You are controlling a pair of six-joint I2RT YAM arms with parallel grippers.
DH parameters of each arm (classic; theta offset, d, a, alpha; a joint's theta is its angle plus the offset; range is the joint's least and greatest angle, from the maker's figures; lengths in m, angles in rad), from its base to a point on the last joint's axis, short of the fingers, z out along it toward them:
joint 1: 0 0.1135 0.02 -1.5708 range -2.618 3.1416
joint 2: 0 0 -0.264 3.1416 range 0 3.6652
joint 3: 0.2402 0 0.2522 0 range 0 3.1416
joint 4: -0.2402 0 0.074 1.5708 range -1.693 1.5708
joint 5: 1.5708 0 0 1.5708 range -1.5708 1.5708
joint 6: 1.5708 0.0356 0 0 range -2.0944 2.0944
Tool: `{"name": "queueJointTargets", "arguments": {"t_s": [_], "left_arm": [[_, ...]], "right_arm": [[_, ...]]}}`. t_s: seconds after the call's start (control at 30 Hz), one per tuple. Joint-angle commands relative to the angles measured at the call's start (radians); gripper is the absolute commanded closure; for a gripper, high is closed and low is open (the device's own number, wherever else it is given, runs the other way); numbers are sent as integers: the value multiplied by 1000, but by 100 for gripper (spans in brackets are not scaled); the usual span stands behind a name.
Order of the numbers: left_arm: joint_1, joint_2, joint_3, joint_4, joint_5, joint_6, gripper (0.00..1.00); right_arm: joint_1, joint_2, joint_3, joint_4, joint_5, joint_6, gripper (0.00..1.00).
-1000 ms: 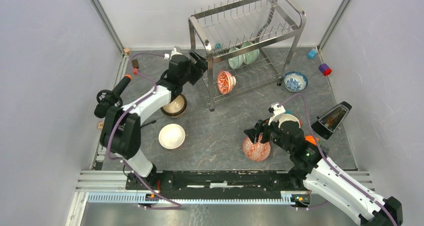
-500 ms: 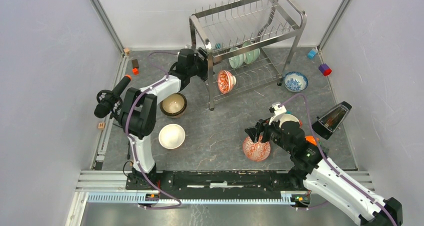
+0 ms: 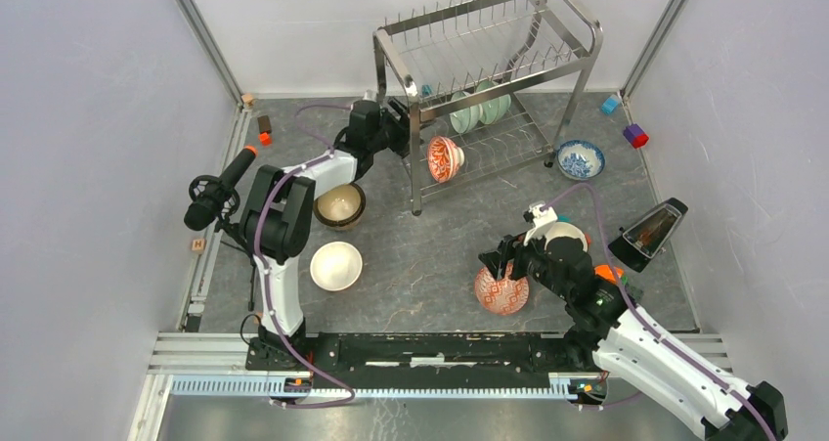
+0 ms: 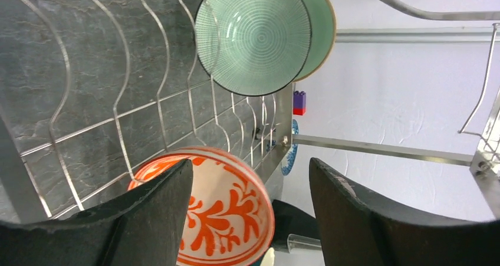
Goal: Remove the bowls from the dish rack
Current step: Pick up the bowl from the dish rack.
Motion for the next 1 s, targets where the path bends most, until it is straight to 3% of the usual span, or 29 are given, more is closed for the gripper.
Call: {"name": "queueJointTargets", "arguments": {"t_s": [0.0, 0.2, 0.57, 0.97], "left_arm": [[-61, -60, -123, 176, 37, 12, 22], [-87, -113, -198, 276, 10, 52, 19], [-102, -60, -102, 234, 2, 118, 16], [-106, 8, -30, 152, 26, 210, 39]], "right_arm": [[-3, 4, -24, 50, 16, -18, 29], [-3, 1, -28, 47, 22, -37, 29], [-3, -45, -33, 16, 29, -43, 29], [-3, -52, -32, -3, 51, -48, 29]]}}
